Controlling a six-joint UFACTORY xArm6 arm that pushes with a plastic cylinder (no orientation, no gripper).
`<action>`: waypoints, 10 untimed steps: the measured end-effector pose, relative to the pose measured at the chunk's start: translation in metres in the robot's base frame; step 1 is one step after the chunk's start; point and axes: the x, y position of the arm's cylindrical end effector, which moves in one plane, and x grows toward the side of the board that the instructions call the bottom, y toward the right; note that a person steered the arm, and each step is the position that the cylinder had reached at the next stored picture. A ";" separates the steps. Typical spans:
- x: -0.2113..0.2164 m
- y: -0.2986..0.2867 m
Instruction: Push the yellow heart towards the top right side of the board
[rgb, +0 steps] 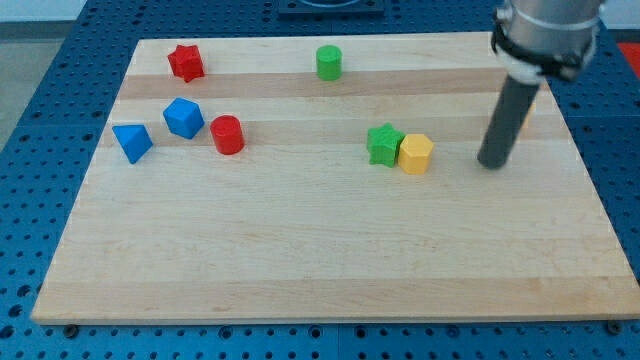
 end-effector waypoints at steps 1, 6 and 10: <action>0.003 0.046; -0.123 0.051; -0.075 0.050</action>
